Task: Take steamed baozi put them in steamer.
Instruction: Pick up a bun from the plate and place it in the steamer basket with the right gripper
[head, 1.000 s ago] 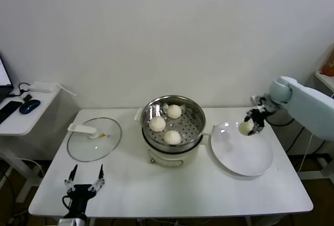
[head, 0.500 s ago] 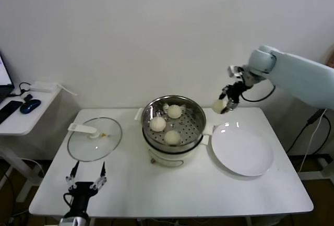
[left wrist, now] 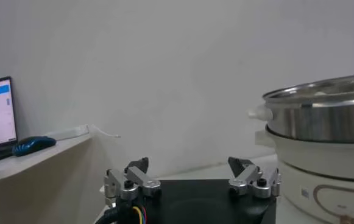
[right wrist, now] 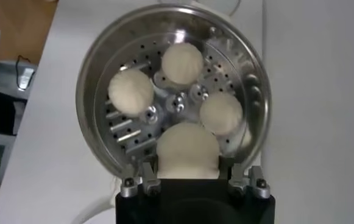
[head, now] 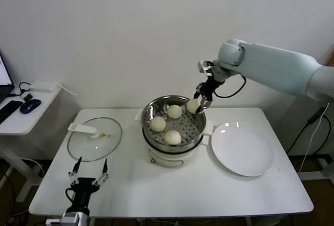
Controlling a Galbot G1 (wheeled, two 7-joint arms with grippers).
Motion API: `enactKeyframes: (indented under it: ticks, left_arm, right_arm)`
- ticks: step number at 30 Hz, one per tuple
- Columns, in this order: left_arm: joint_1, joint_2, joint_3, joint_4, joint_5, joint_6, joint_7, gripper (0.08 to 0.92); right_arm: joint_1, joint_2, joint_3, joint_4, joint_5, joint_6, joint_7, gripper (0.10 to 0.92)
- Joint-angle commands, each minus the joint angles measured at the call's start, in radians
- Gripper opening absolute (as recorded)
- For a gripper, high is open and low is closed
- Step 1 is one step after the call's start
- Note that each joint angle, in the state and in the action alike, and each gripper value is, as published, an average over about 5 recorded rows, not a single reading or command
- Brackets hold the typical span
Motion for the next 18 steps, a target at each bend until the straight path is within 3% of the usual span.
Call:
enactKeyframes:
  ticks: [1,18]
  left_arm:
    - [-0.026,0.019,0.005,0.028,0.010,0.010,0.000,0.823]
    - [-0.053,0.059,0.007,0.052,-0.019,0.020,0.010,0.823]
  right_arm:
    - [-0.073,0.104,-0.027,-0.012,0.013,-0.017,0.008,0.645]
    - [-0.156,0.115,-0.011,-0.099,-0.086,-0.004,0.006,0.643]
